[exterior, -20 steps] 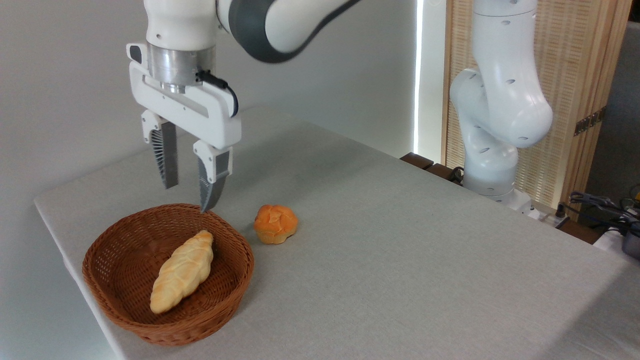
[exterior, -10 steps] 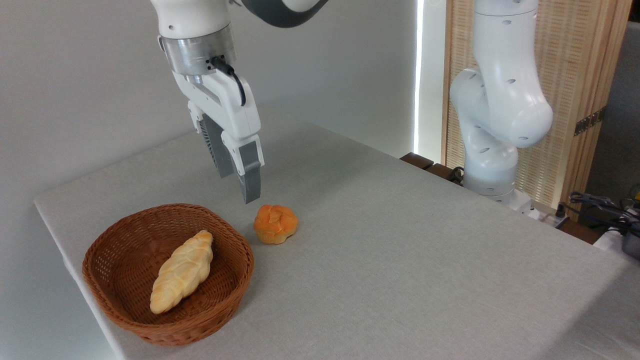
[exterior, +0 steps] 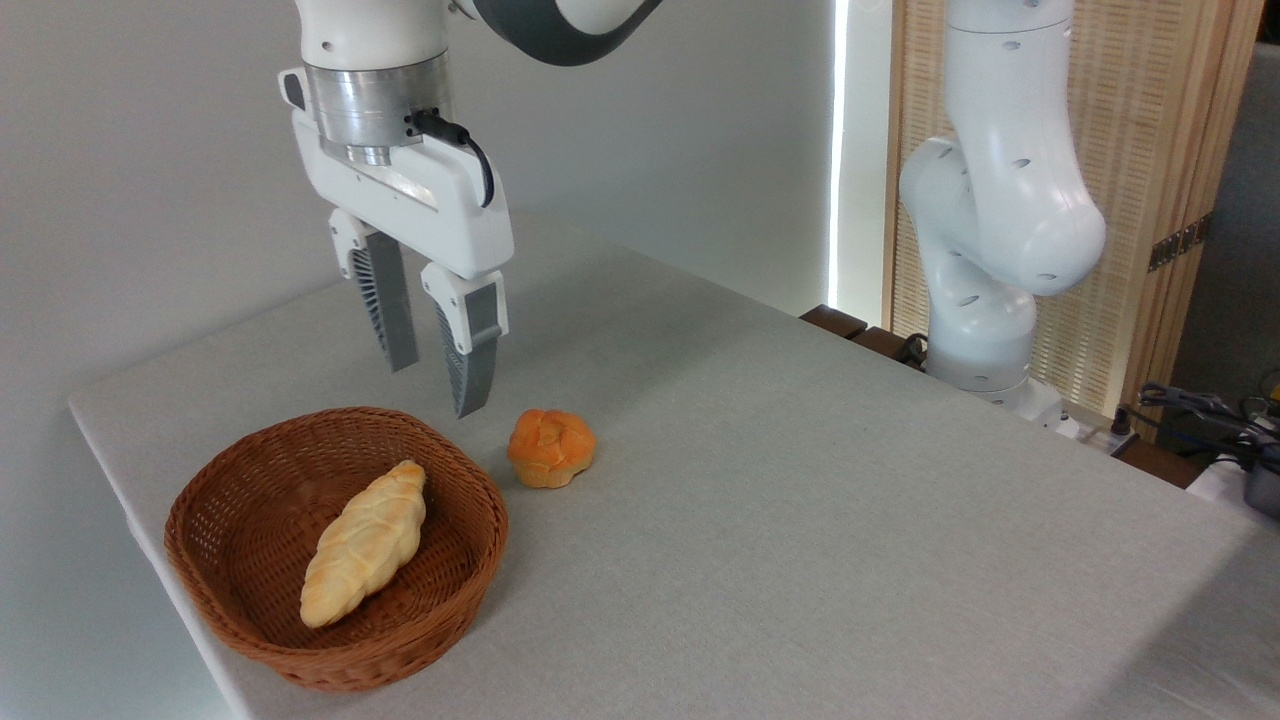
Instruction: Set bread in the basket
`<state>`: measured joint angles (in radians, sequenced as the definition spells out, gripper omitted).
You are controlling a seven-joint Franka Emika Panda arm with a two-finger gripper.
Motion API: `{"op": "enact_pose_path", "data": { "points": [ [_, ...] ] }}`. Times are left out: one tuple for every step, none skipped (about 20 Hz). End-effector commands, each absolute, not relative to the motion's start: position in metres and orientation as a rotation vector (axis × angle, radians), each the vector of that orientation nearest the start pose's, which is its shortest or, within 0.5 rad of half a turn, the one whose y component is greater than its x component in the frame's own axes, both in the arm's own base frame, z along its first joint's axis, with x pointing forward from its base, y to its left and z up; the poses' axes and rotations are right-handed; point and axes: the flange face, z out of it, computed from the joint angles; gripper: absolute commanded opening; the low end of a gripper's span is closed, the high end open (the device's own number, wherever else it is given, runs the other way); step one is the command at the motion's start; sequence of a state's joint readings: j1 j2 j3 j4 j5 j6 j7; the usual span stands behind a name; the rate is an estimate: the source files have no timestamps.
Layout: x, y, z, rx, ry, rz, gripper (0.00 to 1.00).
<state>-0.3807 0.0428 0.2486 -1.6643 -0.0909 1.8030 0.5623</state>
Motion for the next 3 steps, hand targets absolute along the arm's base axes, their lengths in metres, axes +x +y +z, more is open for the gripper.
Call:
{"op": "enact_pose_path", "data": {
  "points": [
    [0.5840, -0.0858, 0.5817, -2.996, 1.016, -0.208, 1.00],
    [0.5840, -0.0858, 0.5817, -2.994, 1.020, -0.208, 1.00],
    [0.5840, -0.0858, 0.5817, -2.993, 1.025, -0.208, 1.00]
  ]
}}
